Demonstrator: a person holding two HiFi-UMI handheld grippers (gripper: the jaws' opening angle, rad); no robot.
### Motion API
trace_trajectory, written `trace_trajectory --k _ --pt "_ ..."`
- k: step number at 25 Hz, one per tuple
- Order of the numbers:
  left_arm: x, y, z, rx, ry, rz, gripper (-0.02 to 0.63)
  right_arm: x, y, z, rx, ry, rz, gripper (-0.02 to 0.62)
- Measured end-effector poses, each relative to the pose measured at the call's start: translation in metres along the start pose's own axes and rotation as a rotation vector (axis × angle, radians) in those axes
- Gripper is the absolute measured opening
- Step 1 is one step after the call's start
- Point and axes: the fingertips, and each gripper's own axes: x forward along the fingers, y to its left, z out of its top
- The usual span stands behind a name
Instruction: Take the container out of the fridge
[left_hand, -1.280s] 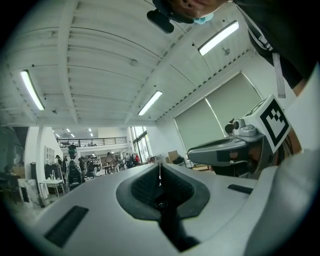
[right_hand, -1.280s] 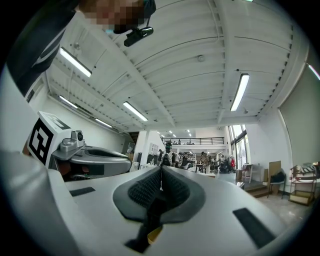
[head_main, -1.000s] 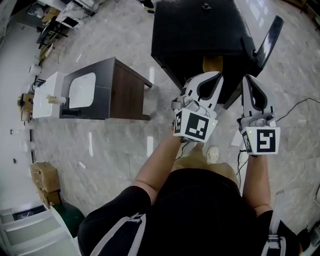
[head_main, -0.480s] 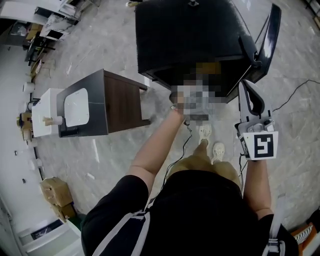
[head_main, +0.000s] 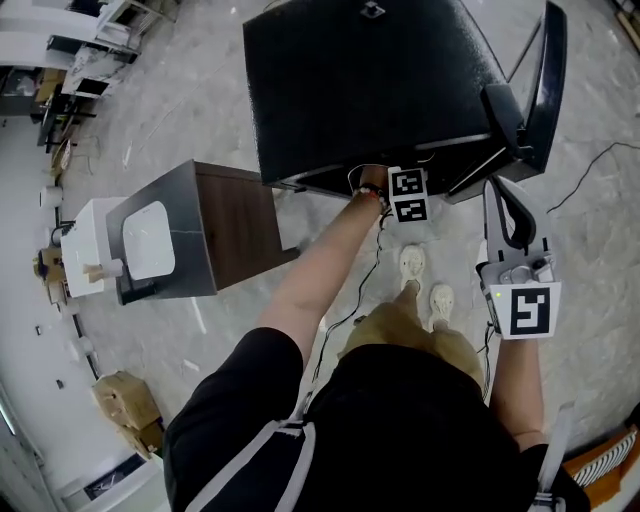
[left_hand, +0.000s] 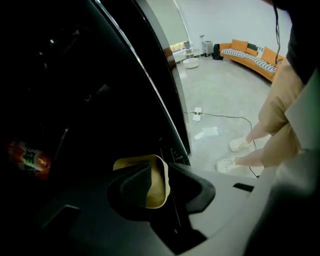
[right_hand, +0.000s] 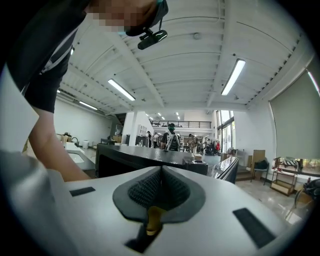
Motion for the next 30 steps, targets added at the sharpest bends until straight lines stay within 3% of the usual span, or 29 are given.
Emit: trace_trajectory --k 7,10,17,20,24,30 --pt "0.056 -0.011 -0.029 0.036 0.103 -0.107 0.11 0.009 -0.012 -0.015 0.047 0.029 -0.039 0.035" --pt "0.075 -0.01 -0.032 0.055 0.106 -0.107 0.035 0.008 -0.018 -0.026 0.049 0.046 -0.045 0.035" --pt "0.068 -0.007 -0.035 0.074 0.132 -0.118 0.029 0.007 -0.019 -0.034 0.06 0.049 -0.035 0.035" --pt "0.064 -0.013 -0.023 0.032 0.081 -0.128 0.029 0.002 -0.018 -0.031 0.04 0.047 -0.017 0.035" --pt "0.035 -0.022 -0.014 -0.036 0.075 -0.135 0.029 -0.011 -0.013 -0.017 0.026 0.029 0.006 0.035" --pt "-0.022 -0.042 0.019 -0.211 0.018 -0.105 0.028 -0.045 -0.01 0.009 0.024 0.001 0.046 0.035"
